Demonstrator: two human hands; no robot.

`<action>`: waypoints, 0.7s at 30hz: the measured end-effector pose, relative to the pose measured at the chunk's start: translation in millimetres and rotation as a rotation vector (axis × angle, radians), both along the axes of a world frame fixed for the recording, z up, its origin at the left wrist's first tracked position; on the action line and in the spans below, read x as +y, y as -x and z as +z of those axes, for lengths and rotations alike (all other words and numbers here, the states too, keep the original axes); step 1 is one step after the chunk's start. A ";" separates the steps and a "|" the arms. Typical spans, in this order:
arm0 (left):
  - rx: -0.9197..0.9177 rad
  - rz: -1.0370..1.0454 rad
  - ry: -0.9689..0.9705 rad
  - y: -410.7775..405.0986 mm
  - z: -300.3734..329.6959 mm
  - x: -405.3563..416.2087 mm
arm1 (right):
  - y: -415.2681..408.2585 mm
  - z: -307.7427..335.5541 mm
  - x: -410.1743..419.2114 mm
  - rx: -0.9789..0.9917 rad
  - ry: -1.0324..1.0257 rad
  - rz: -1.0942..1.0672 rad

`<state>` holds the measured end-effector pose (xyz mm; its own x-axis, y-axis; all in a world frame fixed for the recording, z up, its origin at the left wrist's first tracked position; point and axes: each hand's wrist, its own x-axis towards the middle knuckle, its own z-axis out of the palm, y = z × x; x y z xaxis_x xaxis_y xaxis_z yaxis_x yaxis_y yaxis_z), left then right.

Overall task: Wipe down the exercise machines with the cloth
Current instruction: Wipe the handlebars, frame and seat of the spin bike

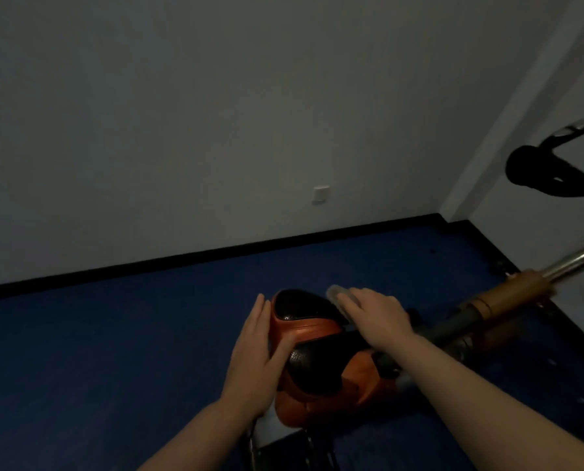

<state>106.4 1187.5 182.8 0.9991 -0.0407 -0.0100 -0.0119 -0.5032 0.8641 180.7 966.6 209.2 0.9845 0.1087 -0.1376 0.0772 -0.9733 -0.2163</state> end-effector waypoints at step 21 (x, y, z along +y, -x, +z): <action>-0.167 -0.453 -0.356 -105.4 11.1 -5.1 | 30.7 -13.6 20.6 -0.148 -0.124 -0.472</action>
<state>211.8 1182.3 194.0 0.8723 -0.4859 0.0549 -0.4141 -0.6744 0.6113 150.1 987.2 195.5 0.9381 -0.3463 -0.0077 -0.3266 -0.8770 -0.3524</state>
